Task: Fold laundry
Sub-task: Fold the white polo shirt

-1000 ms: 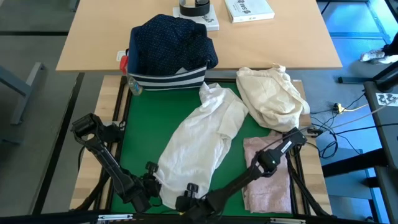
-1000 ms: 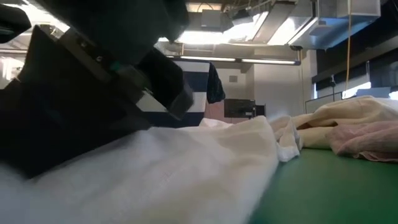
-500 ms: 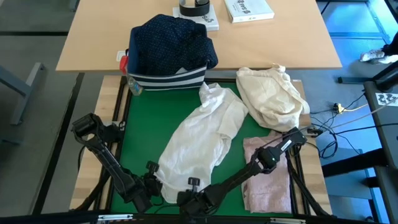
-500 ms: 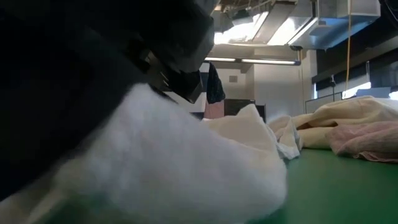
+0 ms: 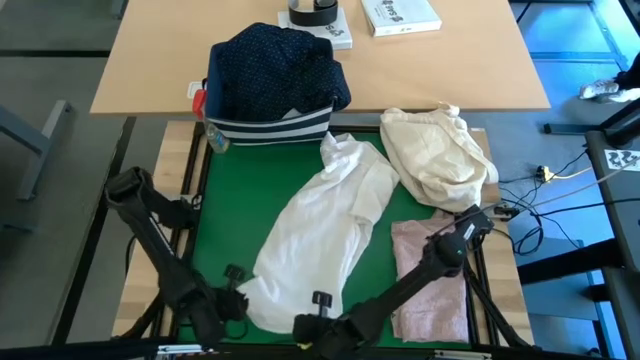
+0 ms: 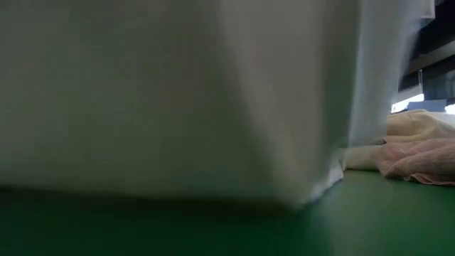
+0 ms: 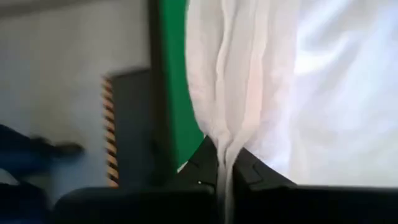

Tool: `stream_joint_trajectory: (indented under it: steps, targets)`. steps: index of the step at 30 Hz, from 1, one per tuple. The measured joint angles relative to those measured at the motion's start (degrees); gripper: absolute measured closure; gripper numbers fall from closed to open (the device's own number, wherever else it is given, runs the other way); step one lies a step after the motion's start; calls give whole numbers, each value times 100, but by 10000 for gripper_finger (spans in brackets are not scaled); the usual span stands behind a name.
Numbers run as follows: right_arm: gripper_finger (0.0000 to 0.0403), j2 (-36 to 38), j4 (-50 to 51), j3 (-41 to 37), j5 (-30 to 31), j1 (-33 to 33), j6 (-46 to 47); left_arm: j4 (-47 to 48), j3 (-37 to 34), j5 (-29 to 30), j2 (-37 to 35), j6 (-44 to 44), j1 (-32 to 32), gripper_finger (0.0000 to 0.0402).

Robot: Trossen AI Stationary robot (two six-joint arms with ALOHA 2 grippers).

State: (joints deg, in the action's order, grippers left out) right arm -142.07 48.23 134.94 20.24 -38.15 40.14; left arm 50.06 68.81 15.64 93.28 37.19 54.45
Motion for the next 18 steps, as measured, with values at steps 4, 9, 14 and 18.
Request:
stream_joint_trajectory:
  steps: [4,9,14,18]
  targets:
    - [399,124,-14,-15,164,-128,39,-180,44,-8,-306,-9,151,396]
    - [400,278,-150,-16,393,-356,365,-486,44,-21,-365,35,405,399]
    - [400,283,-640,-5,407,-593,731,-1251,44,-103,-365,264,666,400]
    - [401,268,-1059,-12,617,-782,911,-1912,42,-106,-365,422,884,400]
